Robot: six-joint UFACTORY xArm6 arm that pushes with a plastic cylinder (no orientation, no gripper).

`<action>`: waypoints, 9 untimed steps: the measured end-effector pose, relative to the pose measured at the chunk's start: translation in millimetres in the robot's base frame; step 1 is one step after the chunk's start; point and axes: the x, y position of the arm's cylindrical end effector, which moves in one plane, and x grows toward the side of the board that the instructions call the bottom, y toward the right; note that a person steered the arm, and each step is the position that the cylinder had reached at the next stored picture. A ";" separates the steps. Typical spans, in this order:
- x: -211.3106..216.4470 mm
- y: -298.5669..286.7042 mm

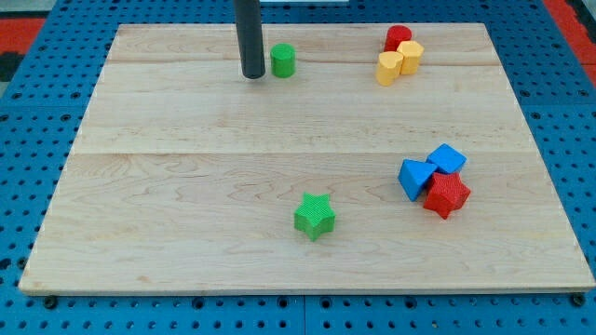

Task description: Move green circle away from the blue cube

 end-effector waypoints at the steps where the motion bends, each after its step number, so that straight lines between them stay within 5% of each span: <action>1: -33.6 18.0; 2: -21.7 66.8; 3: -3.7 30.7; 4: 50.4 60.7; 7: -0.5 77.7; 8: -12.9 165.8; 9: -8.8 131.9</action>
